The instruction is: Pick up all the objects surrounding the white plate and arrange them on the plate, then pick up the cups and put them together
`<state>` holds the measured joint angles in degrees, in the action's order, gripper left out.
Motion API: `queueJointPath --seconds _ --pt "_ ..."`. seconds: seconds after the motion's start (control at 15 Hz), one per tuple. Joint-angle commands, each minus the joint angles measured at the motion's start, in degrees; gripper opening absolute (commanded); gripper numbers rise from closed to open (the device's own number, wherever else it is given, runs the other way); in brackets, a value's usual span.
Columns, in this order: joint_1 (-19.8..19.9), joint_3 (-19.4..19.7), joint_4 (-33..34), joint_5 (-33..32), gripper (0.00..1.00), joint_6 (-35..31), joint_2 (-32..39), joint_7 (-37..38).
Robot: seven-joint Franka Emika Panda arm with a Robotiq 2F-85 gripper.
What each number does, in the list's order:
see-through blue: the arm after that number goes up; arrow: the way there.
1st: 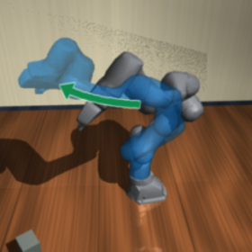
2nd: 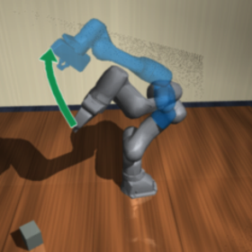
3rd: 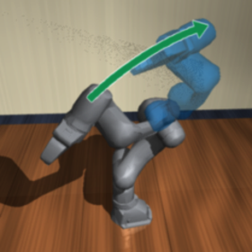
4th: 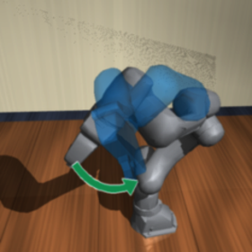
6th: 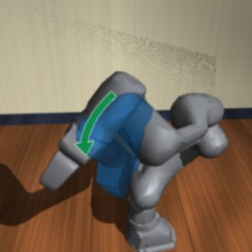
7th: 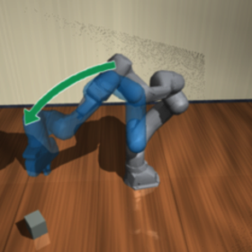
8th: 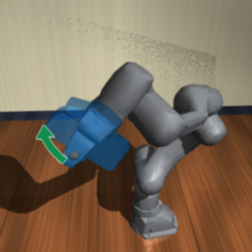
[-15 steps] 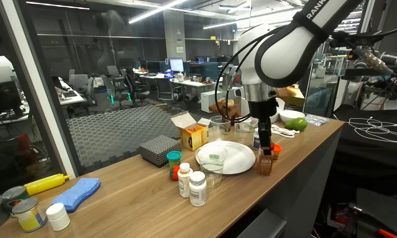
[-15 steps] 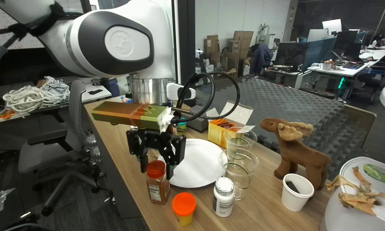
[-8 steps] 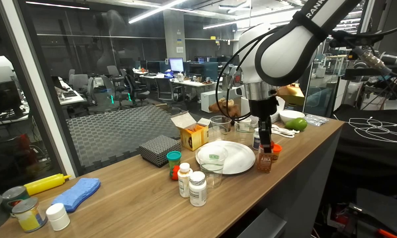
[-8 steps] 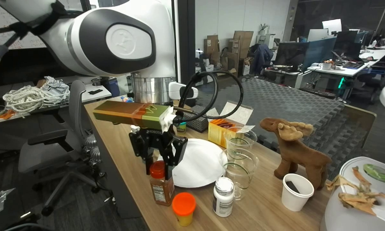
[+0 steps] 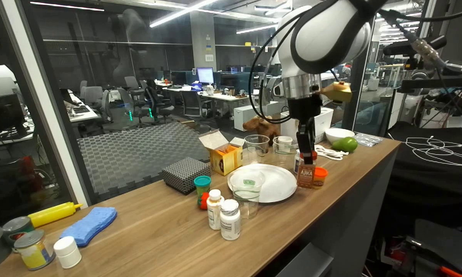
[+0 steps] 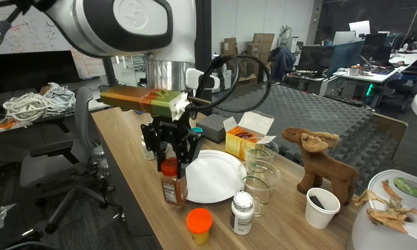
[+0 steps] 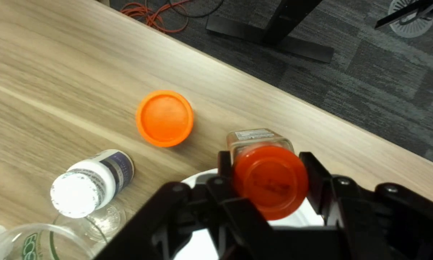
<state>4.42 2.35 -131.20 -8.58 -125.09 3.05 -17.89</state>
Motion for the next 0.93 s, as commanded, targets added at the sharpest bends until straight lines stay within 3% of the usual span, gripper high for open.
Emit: queueJointPath --seconds 0.0,0.47,0.87 --pt "-0.45 0.30 9.64 2.03 0.25 11.31 1.40 5.67" --pt "-2.90 -1.02 31.14 5.42 0.25 26.50 15.55 22.41" --pt "-5.35 -0.83 41.39 9.53 0.25 25.81 25.84 34.41"
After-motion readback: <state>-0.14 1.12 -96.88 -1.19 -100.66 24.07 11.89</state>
